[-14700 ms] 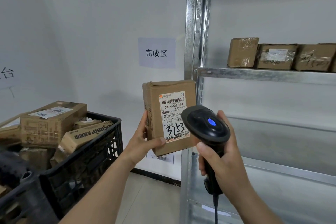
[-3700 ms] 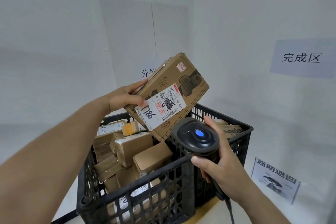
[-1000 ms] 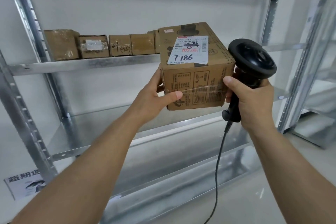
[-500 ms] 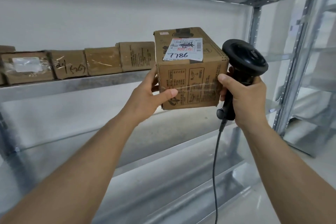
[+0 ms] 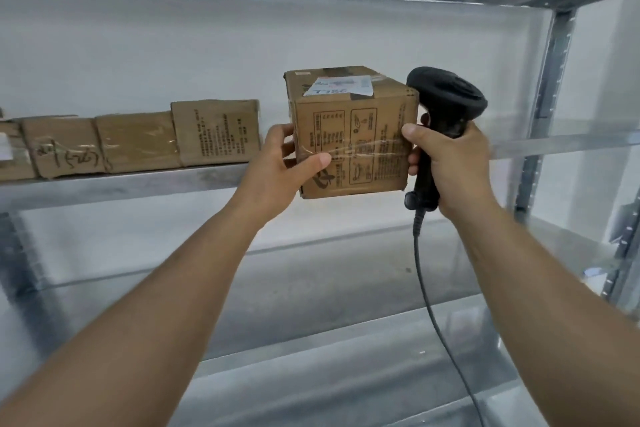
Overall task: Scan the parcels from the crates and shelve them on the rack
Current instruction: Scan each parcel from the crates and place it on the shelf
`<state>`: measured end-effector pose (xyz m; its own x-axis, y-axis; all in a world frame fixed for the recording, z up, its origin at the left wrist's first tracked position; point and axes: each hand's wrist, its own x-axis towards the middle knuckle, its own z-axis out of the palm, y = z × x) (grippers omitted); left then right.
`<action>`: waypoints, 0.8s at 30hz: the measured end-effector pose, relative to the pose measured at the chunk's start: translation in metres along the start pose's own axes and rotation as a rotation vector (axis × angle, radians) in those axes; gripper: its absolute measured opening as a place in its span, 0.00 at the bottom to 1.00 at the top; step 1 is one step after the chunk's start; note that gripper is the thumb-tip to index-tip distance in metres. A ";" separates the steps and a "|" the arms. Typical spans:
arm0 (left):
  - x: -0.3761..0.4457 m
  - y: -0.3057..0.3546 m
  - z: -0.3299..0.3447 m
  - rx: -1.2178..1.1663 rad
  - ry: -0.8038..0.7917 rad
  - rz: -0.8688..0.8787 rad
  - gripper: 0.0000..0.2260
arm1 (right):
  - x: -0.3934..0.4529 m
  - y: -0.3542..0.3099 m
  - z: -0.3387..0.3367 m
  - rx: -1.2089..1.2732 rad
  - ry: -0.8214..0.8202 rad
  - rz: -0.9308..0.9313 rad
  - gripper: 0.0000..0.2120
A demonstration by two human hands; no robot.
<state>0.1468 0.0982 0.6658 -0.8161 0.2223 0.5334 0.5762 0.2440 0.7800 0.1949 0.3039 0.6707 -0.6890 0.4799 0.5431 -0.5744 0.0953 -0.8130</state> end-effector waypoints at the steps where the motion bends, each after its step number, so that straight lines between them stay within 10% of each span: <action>1: 0.005 0.001 0.001 0.026 0.029 0.005 0.19 | 0.011 0.003 0.002 0.009 -0.023 0.016 0.08; 24: 0.089 -0.041 -0.008 0.717 0.407 -0.176 0.11 | 0.114 0.064 0.079 -0.086 -0.169 0.193 0.07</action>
<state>0.0497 0.1007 0.6838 -0.7690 -0.1994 0.6073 0.2150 0.8141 0.5395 0.0446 0.2955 0.6969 -0.8503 0.3445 0.3979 -0.3906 0.0936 -0.9158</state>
